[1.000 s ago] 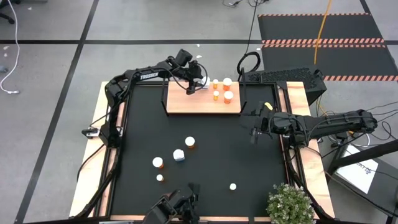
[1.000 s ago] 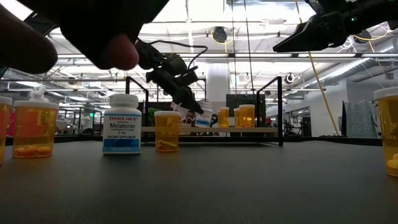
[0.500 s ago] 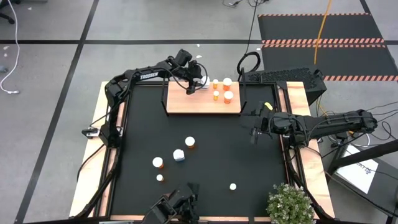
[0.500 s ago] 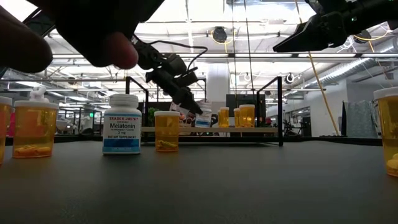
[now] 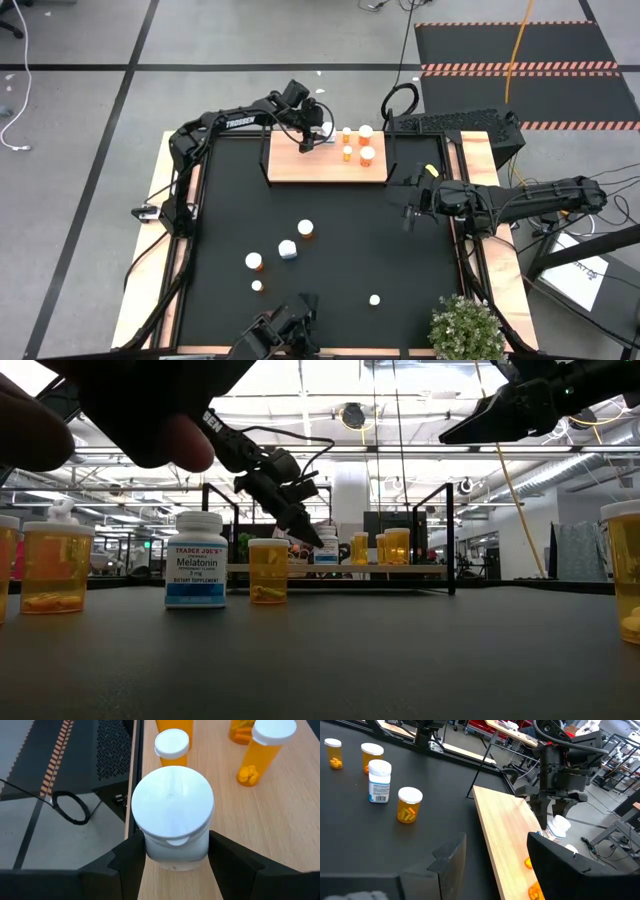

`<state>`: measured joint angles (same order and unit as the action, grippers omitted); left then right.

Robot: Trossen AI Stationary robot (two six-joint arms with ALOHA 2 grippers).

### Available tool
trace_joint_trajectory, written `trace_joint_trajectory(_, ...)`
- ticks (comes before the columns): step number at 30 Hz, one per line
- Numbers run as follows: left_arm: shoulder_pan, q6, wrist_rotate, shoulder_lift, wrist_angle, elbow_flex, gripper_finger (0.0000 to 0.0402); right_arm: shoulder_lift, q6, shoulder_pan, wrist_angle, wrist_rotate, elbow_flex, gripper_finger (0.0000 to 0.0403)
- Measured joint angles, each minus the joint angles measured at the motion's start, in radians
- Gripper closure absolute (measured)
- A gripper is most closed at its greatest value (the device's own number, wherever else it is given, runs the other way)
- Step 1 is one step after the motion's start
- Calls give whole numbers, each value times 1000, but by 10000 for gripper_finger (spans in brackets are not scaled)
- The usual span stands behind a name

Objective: Pick and place medicine bottles onto shelf by color
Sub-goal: Put the right white pill bottle on the shelf, then put the white pill bottle aligned with the other white pill bottle on the shelf

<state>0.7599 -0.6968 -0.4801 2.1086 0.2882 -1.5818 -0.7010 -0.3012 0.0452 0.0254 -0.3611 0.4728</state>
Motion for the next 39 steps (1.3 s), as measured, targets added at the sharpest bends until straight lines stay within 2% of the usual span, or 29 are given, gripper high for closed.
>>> trace_joint_trajectory(6, 0, 4, 1, 0, 0, 0, 196, 0, 0, 0, 0, 0, 0, 197)
trace_joint_trajectory(15, -1, 39, -2, -19, 10, 1, 163, 0, 0, 0, 0, 0, 0, 197)
trace_joint_trajectory(21, -4, 74, 3, -55, 16, 1, 161, 0, 0, 0, -3, 0, 0, 197)
trace_joint_trajectory(29, -20, 107, 71, -185, 67, 1, 160, 0, 1, 0, -8, 0, 0, 197)
trace_joint_trajectory(39, -138, 238, 144, -411, 295, 0, 160, 0, 15, 0, -15, 0, 0, 197)
